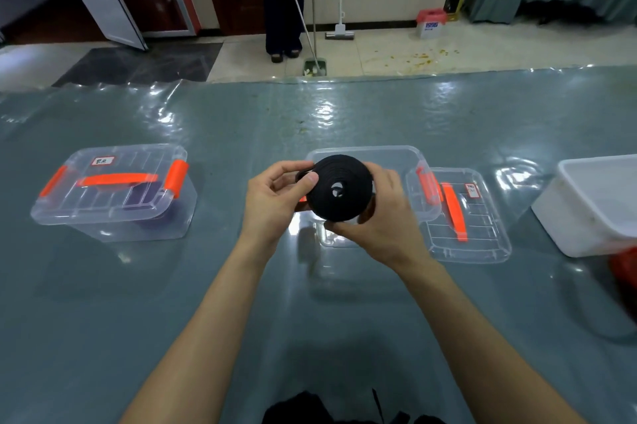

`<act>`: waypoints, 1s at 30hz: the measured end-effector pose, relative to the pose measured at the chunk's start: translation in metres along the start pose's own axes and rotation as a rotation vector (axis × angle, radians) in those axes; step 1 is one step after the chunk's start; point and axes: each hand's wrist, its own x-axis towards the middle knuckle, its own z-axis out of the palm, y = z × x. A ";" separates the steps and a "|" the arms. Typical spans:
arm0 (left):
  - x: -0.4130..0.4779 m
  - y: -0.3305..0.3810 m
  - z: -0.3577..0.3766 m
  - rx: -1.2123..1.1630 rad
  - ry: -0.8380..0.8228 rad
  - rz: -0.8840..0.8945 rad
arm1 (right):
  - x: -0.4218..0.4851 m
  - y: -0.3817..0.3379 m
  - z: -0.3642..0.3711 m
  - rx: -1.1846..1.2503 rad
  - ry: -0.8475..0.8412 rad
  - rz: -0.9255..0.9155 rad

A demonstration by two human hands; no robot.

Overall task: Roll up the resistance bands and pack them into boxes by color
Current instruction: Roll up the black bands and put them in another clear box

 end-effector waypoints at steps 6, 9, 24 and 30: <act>0.034 -0.013 0.030 0.025 -0.073 -0.097 | 0.026 0.016 -0.014 -0.321 0.037 0.000; 0.065 -0.026 0.050 0.128 -0.138 -0.082 | 0.053 0.034 -0.024 -0.362 0.043 0.057; 0.157 -0.128 0.086 0.903 -0.479 -0.421 | 0.127 0.147 0.020 -0.724 -0.487 0.393; 0.169 -0.157 0.092 0.829 -0.438 -0.562 | 0.138 0.170 0.040 -0.754 -0.546 0.478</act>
